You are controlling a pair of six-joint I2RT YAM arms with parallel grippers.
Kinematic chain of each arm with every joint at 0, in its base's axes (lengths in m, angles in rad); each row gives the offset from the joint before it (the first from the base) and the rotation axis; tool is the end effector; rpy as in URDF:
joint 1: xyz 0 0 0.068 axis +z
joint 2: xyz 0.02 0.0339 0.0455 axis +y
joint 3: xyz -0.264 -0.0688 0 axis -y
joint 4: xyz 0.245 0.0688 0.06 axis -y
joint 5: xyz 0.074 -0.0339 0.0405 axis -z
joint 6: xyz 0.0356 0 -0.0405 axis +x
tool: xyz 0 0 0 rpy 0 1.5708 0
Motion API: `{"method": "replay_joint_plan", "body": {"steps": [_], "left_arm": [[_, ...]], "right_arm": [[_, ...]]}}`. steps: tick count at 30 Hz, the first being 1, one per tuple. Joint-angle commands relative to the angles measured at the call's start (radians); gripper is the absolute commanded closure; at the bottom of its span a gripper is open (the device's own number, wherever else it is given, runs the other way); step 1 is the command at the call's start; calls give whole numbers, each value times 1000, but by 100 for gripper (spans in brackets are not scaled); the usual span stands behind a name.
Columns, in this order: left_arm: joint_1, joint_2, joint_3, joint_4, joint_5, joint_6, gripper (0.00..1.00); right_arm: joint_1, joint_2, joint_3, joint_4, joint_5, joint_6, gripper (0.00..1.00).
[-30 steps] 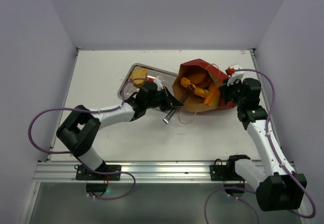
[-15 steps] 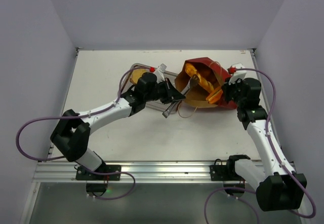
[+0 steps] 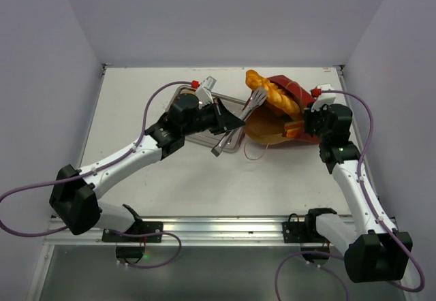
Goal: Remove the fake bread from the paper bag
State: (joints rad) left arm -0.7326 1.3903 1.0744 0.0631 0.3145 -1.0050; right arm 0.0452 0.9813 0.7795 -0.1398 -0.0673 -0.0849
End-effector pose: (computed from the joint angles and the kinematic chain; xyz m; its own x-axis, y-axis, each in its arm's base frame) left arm 0.2369 -0.2279 0.3272 -0.8245 -0.3380 -0.4537 0.3034 0.4128 -0.8588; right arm 0.2281 0.0127 0.3059 -0.3243 -0.0994 -0.9407 -0.1364 0.9890 -0.0575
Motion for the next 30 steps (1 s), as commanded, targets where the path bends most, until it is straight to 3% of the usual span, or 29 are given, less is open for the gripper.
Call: {"method": "replay_joint_plan", "body": {"steps": [1, 11, 20, 30], "left_arm": [[-2, -51, 65, 44, -11, 51, 100], [7, -138, 70, -124, -61, 167, 100], [42, -321, 32, -224, -109, 299, 100], [104, -448, -53, -315, -270, 416, 100]], "right_arm": [[-11, 3, 18, 35, 29, 19, 100], [-27, -3, 14, 34, 32, 20, 100], [-41, -10, 12, 35, 27, 24, 100], [-41, -9, 10, 34, 40, 20, 100]]}}
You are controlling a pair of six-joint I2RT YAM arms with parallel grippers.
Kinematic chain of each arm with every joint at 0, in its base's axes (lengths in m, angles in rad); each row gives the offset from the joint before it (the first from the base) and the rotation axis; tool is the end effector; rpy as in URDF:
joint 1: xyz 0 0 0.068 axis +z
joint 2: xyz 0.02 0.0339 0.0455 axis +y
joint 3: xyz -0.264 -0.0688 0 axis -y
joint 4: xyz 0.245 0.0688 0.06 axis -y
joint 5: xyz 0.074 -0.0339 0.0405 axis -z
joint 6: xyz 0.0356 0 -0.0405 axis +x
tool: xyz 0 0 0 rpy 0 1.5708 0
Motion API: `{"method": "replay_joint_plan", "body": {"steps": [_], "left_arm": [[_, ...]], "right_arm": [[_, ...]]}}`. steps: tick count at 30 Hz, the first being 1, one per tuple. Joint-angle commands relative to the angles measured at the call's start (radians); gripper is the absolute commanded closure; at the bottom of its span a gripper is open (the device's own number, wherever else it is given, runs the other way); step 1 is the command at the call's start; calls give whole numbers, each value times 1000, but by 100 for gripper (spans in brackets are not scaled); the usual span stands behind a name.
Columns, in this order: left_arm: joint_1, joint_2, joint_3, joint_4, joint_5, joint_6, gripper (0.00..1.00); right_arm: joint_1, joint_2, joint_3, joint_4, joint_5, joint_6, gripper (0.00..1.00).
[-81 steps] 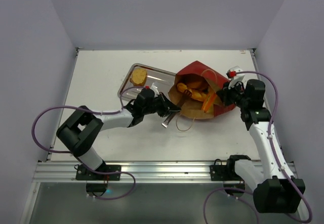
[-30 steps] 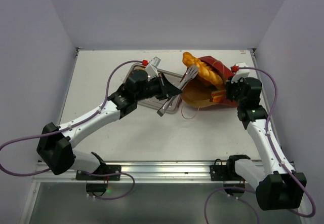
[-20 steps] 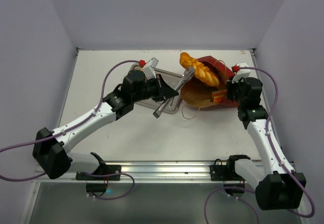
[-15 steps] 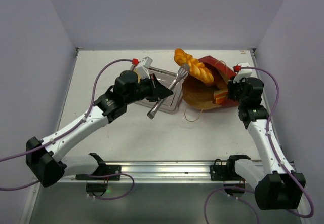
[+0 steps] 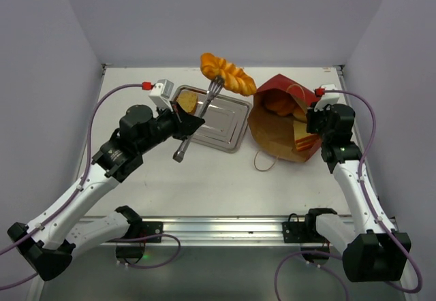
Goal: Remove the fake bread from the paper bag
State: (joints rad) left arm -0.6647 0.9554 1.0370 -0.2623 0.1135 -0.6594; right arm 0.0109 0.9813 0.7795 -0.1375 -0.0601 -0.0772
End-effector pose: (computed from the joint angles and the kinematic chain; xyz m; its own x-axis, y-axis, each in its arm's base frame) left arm 0.1663 -0.1355 0.3892 -0.5410 -0.3494 -0.7650 0.4670 0.6317 -0.6188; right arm 0.2285 0.0046 0.3062 -0.3266 -0.0805 -0.9417 -0.0930 0.9943 -0.0528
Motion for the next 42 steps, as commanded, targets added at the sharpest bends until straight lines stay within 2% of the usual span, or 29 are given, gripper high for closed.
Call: {"method": "replay_joint_plan", "body": {"steps": [1, 14, 18, 27, 32, 36, 42], "left_arm": [[46, -11, -18, 9, -77, 70, 100], [200, 107, -136, 155, -58, 64, 100], [229, 164, -199, 317, 81, 32, 100], [333, 330, -256, 518, 349, -39, 100], [416, 437, -246, 555, 500, -54, 100], [485, 534, -246, 645, 685, -81, 100], [502, 638, -175, 631, 761, -43, 100]], "right_arm": [[-6, -10, 9, 33, 34, 13, 100], [-40, -1, 9, 29, 23, 13, 100], [-42, 2, 9, 26, 17, 11, 100], [-45, 14, 9, 21, 8, 10, 100], [-45, 20, 9, 22, 6, 7, 100], [-45, 20, 7, 21, 3, 4, 100], [-45, 22, 6, 22, -3, 4, 100]]}}
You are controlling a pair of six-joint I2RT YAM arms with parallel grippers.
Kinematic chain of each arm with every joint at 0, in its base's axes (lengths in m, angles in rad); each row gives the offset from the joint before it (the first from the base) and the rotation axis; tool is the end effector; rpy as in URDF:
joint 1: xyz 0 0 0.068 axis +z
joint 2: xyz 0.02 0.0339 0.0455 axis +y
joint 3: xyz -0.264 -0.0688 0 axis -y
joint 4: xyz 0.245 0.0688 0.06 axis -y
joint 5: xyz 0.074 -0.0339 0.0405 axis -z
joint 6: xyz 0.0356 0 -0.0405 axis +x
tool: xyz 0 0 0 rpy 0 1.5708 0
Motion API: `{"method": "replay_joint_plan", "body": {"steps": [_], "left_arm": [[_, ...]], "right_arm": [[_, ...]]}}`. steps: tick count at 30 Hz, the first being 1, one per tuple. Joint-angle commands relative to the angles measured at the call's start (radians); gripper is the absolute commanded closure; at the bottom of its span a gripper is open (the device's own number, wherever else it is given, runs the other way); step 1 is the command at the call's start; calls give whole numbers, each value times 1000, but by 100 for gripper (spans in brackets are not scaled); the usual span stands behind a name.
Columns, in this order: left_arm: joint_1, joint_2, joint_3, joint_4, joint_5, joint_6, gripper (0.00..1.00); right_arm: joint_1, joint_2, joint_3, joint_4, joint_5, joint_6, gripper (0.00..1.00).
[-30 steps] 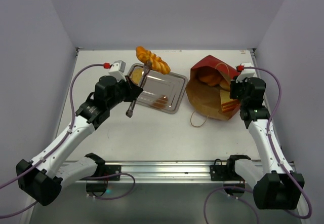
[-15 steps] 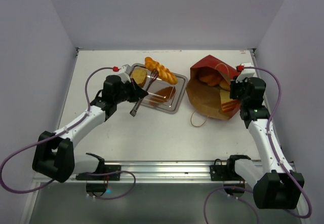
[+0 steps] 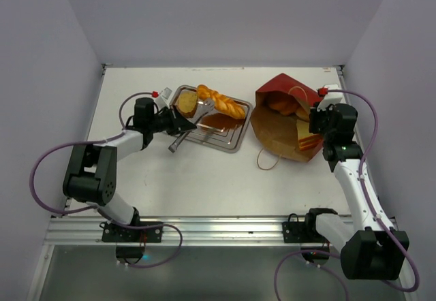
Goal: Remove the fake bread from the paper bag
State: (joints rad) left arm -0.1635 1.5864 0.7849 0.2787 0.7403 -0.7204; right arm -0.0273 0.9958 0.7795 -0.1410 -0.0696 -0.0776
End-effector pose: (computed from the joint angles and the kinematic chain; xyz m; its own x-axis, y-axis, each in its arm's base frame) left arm 0.3163 -0.0765 0.1931 -0.8299 -0.3567 -0.4290 0.1987 0.5296 -0.8247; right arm 0.2312 -0.0038 0.3028 -0.3456 -0.0679 -0.9359 -0.0649 0.9967 -0.0484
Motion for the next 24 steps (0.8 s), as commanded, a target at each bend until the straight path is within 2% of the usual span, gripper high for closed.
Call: {"method": "replay_joint_plan", "body": {"steps": [1, 9, 15, 17, 21, 24], "left_arm": [[2, 17, 89, 73, 134, 32, 100], [5, 73, 116, 30, 149, 78, 100], [27, 138, 139, -4, 137, 113, 94], [28, 155, 155, -27, 123, 140, 89], [30, 167, 188, -119, 79, 190, 74], [30, 164, 203, -167, 48, 222, 68]], "right_arm": [[-6, 7, 6, 26, 5, 4, 100], [-6, 6, 6, 26, -2, 4, 100], [-6, 6, 6, 24, -4, 4, 100], [-6, 4, 6, 23, -6, 4, 100], [-6, 7, 4, 23, -9, 2, 100], [-6, 4, 6, 24, -10, 2, 100]]}}
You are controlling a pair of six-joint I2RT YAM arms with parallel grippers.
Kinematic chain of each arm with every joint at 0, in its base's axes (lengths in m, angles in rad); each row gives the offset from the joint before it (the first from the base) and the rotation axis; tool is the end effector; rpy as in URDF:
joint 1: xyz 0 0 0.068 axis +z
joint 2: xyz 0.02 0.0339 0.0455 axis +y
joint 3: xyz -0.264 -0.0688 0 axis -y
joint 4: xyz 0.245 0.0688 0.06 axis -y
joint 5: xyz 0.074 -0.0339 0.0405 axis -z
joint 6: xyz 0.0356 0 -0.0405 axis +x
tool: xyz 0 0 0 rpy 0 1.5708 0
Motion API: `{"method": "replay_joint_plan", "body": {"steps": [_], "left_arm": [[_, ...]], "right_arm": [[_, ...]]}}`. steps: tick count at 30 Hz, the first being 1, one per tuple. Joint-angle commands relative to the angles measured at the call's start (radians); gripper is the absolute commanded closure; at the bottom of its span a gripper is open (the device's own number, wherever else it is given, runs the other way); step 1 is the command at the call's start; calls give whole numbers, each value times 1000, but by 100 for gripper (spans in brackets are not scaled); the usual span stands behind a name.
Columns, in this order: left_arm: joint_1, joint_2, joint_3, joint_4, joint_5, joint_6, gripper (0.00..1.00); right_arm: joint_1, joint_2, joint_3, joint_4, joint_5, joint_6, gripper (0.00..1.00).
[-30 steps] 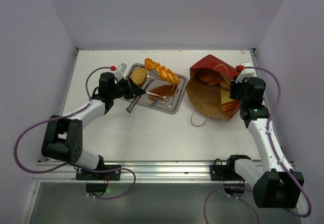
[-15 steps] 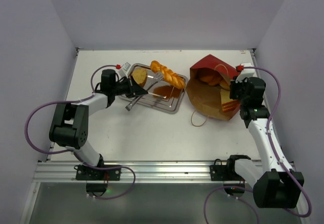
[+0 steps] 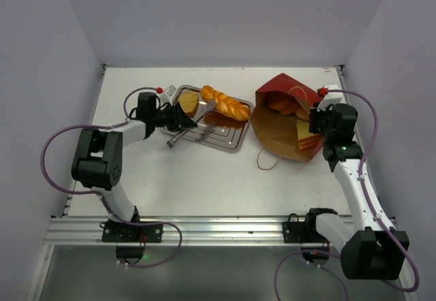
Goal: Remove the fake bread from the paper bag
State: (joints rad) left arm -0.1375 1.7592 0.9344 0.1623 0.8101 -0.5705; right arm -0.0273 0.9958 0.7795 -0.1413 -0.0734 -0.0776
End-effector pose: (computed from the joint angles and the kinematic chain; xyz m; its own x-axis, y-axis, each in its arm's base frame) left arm 0.3506 -0.0745 0.1730 -0.8694 -0.2556 -0.4230 0.2266 0.5544 -0.8008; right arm 0.2312 -0.0037 0.3027 -0.3456 -0.0679 -0.9359 -0.0684 0.9965 -0.0470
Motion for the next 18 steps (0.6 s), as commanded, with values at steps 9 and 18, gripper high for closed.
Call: {"method": "replay_joint_plan", "body": {"steps": [9, 18], "left_arm": [[6, -59, 67, -153, -117, 126, 60], [6, -116, 86, -265, -206, 162, 57]], "right_arm": [[-6, 1, 6, 23, -8, 4, 100], [-6, -5, 4, 22, -12, 4, 100]]}}
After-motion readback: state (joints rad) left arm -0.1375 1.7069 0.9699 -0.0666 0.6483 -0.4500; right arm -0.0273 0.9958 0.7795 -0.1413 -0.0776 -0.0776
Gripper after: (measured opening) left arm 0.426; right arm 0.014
